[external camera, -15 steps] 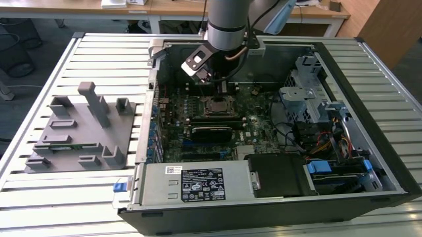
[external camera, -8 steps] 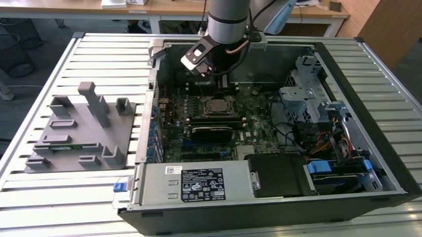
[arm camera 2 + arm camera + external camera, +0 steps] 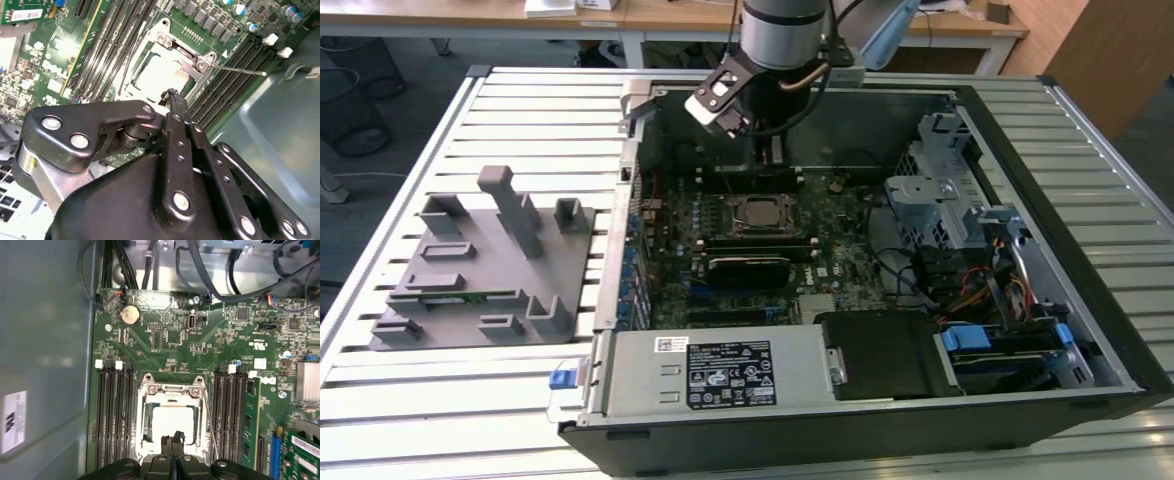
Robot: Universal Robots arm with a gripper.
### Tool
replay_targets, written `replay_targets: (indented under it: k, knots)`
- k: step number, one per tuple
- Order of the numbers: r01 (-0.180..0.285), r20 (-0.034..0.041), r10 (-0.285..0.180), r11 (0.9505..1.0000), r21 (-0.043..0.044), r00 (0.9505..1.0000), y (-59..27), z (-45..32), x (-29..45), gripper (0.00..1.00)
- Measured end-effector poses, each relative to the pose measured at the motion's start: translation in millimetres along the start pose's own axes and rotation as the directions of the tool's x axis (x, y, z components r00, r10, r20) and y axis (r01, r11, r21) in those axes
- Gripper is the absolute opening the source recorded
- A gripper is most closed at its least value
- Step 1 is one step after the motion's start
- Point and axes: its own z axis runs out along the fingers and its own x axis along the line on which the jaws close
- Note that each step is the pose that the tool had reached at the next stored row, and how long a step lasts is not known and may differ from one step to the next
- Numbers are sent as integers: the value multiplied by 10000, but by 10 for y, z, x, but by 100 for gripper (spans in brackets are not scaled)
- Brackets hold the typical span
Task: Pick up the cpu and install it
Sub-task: 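Install the first cpu locking lever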
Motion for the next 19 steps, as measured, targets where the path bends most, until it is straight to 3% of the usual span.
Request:
replay_targets:
  k: [8, 10, 14, 19]
  knots:
    - [0, -1, 0, 10000, 0, 10000, -1, -244, 0, 11]
    - [126, -3, -126, 9999, -1, 9999, 0, -244, 1, 11]
    - [844, 1, -844, 9964, 2, 9964, 0, -244, 0, 11]
    - [1751, 2, -1751, 9846, 4, 9846, -1, -243, 0, 11]
